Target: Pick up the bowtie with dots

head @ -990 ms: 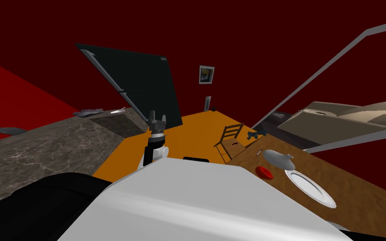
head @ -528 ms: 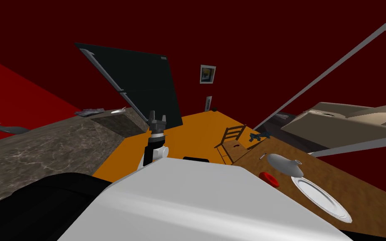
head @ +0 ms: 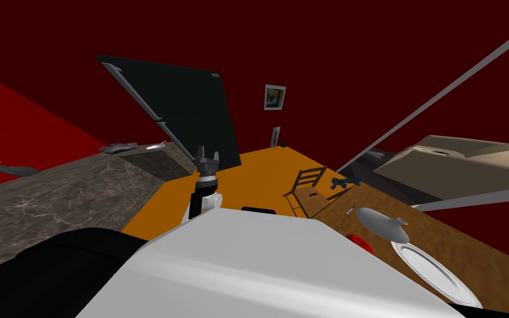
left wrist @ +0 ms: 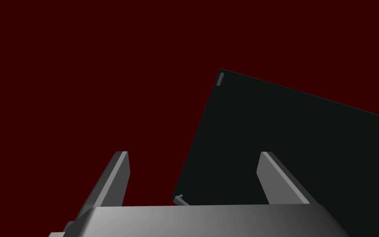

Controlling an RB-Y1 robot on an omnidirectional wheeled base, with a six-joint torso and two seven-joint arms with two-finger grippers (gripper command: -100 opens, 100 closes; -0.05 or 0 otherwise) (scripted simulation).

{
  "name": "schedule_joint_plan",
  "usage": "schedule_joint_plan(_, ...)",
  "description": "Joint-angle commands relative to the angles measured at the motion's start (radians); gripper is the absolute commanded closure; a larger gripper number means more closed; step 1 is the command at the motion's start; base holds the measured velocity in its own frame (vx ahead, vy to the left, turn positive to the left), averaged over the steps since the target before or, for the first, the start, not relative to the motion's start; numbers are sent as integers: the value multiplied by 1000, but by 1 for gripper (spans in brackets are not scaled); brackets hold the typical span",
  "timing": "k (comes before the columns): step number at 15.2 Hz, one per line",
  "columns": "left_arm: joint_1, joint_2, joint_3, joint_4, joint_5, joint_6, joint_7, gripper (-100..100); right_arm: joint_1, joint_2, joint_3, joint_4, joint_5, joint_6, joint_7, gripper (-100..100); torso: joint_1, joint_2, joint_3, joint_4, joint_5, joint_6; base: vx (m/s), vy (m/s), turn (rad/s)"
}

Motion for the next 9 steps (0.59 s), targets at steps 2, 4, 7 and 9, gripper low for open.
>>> schedule_joint_plan(2, 0, 0, 0, 0, 0, 0, 0, 0, -17, 15, 14, 25, 6, -38, 14, -100, 0, 1, 0, 0, 0, 0, 14, -42, -63)
schedule_joint_plan(4, 0, 0, 0, 0, 0, 0, 0, 0, -27, 24, 22, 40, 9, -61, 22, -100, -2, 1, 1, 0, -1, 0, 2, -57, -45)
schedule_joint_plan(7, 0, 0, 0, 0, 0, 0, 0, 0, -24, 29, 22, 32, 9, -58, 21, 100, -2, 2, 1, 1, -1, 0, 0, -38, -24)
schedule_joint_plan(9, 0, 0, 0, 0, 0, 0, 0, 0, -25, 28, 22, 32, 9, -58, 21, 100, 0, 3, 1, 0, 0, 0, 1, -3, 3)
